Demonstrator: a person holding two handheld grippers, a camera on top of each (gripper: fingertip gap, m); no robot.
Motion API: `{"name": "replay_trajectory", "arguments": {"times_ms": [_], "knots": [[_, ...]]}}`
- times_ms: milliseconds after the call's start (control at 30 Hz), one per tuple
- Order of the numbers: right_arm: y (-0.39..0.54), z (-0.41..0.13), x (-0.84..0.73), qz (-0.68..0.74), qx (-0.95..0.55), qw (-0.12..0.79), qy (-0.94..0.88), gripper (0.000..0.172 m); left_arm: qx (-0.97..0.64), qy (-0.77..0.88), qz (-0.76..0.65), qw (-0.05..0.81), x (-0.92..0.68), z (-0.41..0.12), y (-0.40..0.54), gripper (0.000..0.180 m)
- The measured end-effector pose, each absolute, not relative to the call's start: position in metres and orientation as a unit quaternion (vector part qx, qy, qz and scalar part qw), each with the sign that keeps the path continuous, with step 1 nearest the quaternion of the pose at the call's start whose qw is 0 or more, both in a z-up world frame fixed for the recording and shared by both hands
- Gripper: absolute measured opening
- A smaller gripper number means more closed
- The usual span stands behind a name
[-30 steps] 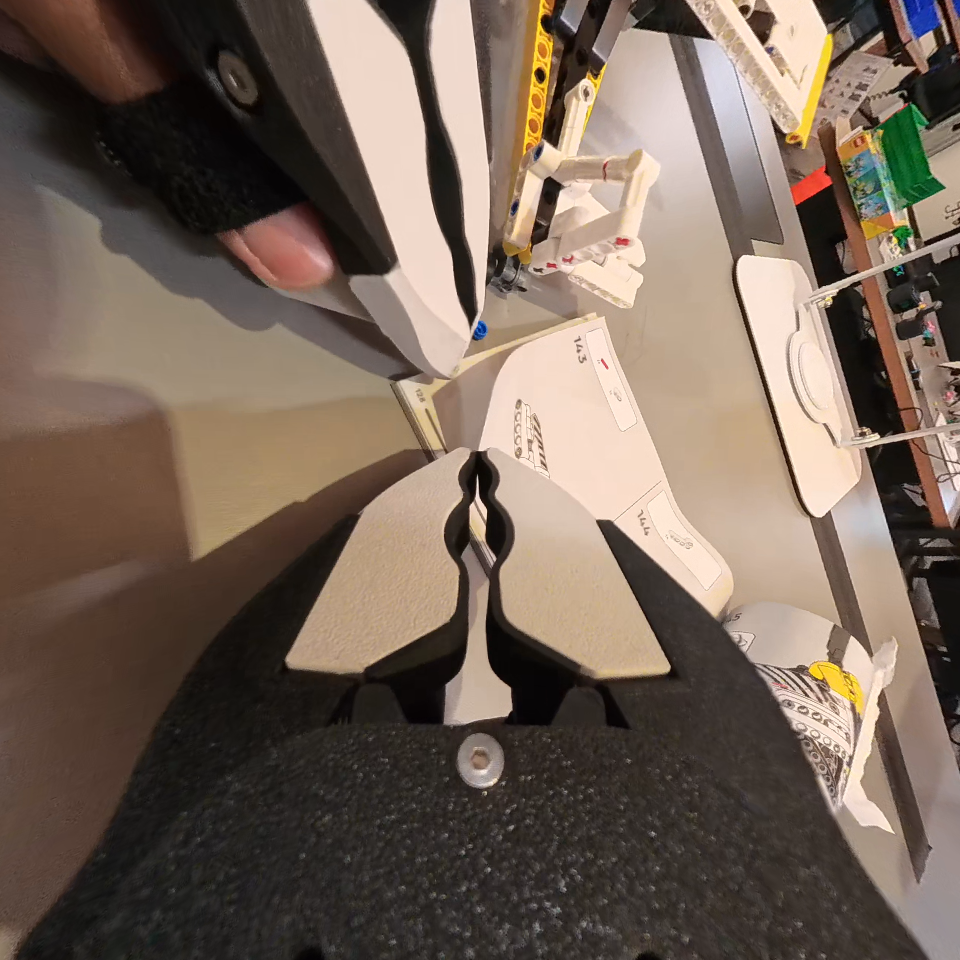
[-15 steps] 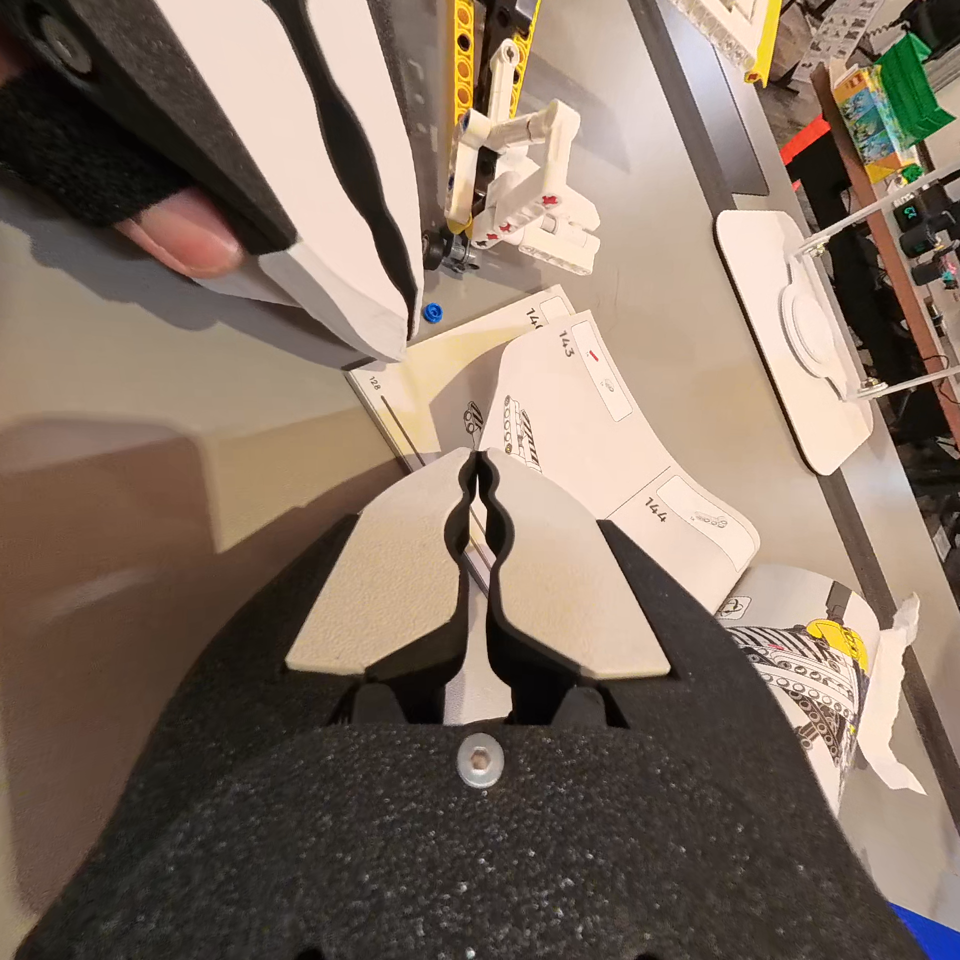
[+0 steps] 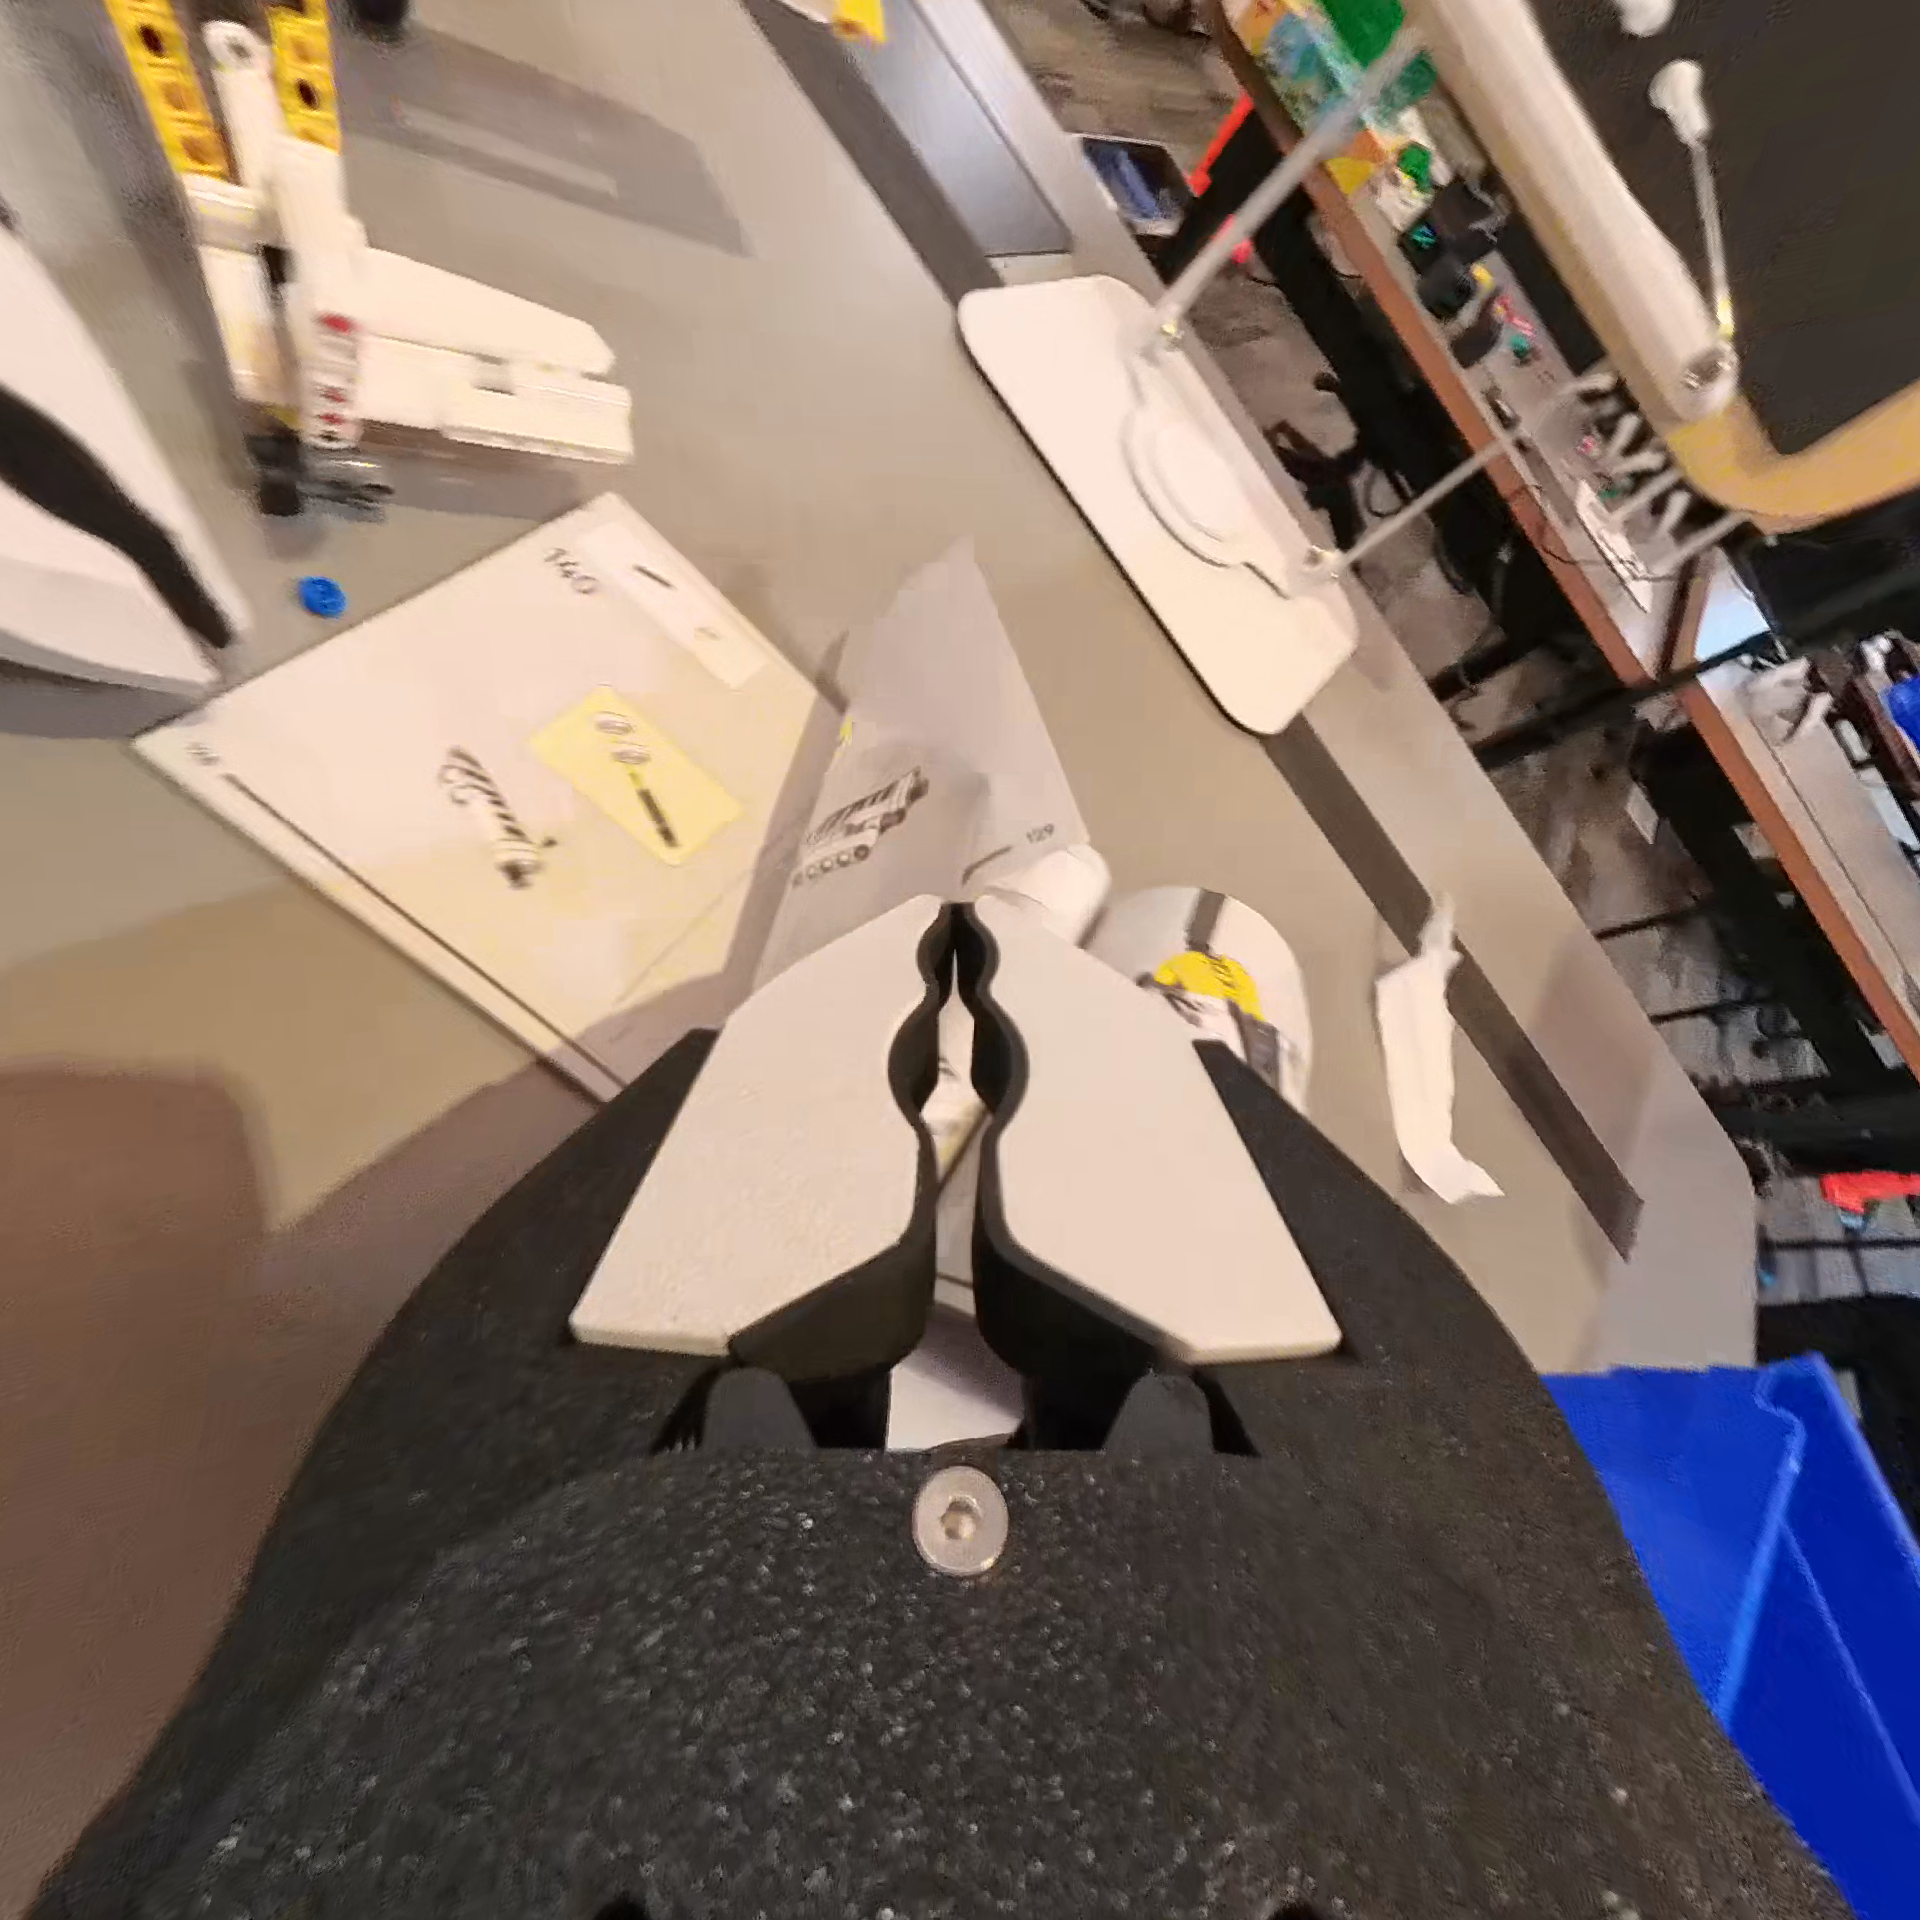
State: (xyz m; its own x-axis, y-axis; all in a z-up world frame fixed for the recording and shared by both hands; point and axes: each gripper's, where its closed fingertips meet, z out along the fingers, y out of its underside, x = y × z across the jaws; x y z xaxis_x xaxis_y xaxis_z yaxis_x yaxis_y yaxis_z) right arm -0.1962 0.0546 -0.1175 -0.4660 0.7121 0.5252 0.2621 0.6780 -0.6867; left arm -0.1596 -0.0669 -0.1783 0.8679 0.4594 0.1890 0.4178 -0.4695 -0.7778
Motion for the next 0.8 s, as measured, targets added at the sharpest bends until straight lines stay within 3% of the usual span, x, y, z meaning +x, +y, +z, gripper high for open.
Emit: {"name": "replay_trajectory", "arguments": {"times_ms": [800], "knots": [[0.127,-0.102,-0.185,0.245,-0.411,0.458,-0.749,0.000,-0.860,-0.245,0.027,0.448,-0.157,-0.178,-0.066,0.009]]}}
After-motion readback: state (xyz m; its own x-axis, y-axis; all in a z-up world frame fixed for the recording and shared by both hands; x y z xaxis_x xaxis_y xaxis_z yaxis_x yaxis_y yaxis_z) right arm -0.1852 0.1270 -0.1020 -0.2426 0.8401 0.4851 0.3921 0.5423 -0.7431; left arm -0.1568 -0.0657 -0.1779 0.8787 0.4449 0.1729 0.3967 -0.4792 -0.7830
